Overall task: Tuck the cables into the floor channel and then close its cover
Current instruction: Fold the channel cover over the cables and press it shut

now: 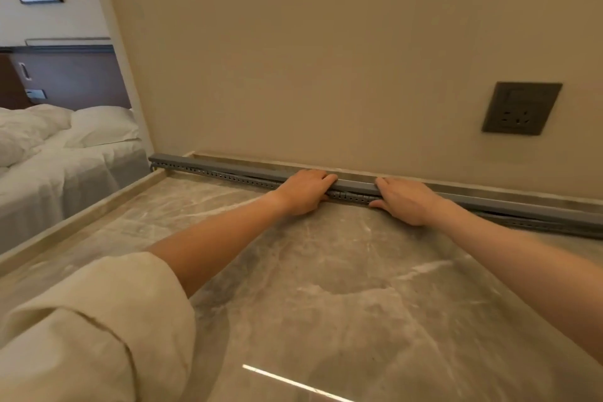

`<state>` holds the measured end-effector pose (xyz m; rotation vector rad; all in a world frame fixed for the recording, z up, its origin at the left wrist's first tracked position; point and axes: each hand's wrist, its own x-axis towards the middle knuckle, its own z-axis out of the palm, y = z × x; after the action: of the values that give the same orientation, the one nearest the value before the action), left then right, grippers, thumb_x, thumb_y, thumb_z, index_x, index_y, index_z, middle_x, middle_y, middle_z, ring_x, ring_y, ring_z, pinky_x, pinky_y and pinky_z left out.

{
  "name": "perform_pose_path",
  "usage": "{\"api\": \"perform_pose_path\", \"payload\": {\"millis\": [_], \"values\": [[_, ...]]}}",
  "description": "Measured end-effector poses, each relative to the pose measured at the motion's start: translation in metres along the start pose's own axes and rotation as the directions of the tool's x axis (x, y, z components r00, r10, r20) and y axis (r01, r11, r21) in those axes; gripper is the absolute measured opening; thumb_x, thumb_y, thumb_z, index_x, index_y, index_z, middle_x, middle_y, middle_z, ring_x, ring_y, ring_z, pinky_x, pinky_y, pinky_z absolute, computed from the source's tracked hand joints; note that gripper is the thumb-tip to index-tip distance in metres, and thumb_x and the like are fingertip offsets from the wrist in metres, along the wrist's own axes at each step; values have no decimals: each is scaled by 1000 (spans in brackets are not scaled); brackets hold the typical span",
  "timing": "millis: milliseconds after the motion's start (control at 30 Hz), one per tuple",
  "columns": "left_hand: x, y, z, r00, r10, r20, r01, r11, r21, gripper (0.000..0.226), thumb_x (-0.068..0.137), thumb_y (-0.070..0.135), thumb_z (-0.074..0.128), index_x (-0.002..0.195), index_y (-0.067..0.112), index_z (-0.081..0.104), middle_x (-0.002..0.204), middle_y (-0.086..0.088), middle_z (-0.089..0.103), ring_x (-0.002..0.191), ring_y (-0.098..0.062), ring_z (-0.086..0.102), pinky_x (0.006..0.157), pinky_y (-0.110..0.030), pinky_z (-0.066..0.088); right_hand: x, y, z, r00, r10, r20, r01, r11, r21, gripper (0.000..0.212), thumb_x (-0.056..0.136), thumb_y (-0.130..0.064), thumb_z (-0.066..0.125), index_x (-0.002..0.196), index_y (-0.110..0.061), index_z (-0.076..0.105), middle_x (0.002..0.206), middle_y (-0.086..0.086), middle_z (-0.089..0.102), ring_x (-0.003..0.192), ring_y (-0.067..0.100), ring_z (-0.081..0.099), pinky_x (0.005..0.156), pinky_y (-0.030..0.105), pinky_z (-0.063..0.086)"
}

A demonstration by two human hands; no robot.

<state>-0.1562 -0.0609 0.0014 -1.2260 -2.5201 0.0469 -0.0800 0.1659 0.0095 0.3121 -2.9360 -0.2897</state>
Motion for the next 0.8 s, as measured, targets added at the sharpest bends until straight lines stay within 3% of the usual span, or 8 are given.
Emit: {"api": "perform_pose_path", "payload": {"millis": [167, 367, 567, 633, 700, 800], "values": [[-1, 4, -11, 999, -44, -9, 43, 996, -76, 30, 88, 23, 54, 113, 7, 49, 109, -13, 62, 100, -32, 58, 84, -43, 48, -7, -11, 3, 991, -28, -131, 17, 996, -83, 36, 99, -39, 39, 116, -8, 43, 116, 14, 59, 100, 32, 59, 79, 38, 45], [2, 2, -18, 992, -105, 76, 118, 977, -178, 44, 91, 51, 46, 97, 9, 55, 99, -11, 65, 89, -29, 59, 77, -38, 43, -8, -18, 13, 969, -4, -248, -55, 972, -227, 33, 100, -24, 36, 128, -6, 40, 110, 17, 54, 98, 34, 54, 84, 41, 38], [9, 1, -20, 975, -154, 159, 189, 952, -240, 35, 93, 37, 52, 109, 6, 57, 110, -16, 64, 100, -31, 59, 81, -36, 43, -6, -20, 13, 971, 15, -237, -68, 975, -213, 31, 96, -9, 38, 126, -6, 40, 107, 18, 50, 95, 33, 49, 82, 40, 37], [10, 2, -19, 975, -154, 160, 194, 943, -270, 34, 92, 35, 55, 108, 6, 58, 108, -16, 65, 97, -31, 59, 78, -35, 43, -6, -16, 10, 974, -8, -225, -45, 972, -230, 29, 95, -11, 40, 123, -5, 41, 108, 18, 51, 96, 33, 50, 82, 39, 37], [11, 4, -19, 976, -151, 154, 192, 934, -302, 33, 91, 34, 57, 107, 5, 59, 106, -15, 66, 94, -31, 59, 75, -34, 42, -9, -10, 7, 978, -28, -208, -16, 979, -205, 33, 95, -25, 46, 121, -5, 43, 111, 17, 53, 100, 34, 51, 85, 38, 39], [12, 6, -17, 980, -161, 121, 192, 926, -326, 32, 90, 31, 60, 108, 4, 60, 106, -16, 66, 95, -32, 59, 77, -36, 43, -18, 6, 4, 985, 27, -172, -38, 997, -64, 44, 94, -45, 45, 117, -7, 46, 113, 15, 58, 103, 33, 55, 87, 39, 41]]}}
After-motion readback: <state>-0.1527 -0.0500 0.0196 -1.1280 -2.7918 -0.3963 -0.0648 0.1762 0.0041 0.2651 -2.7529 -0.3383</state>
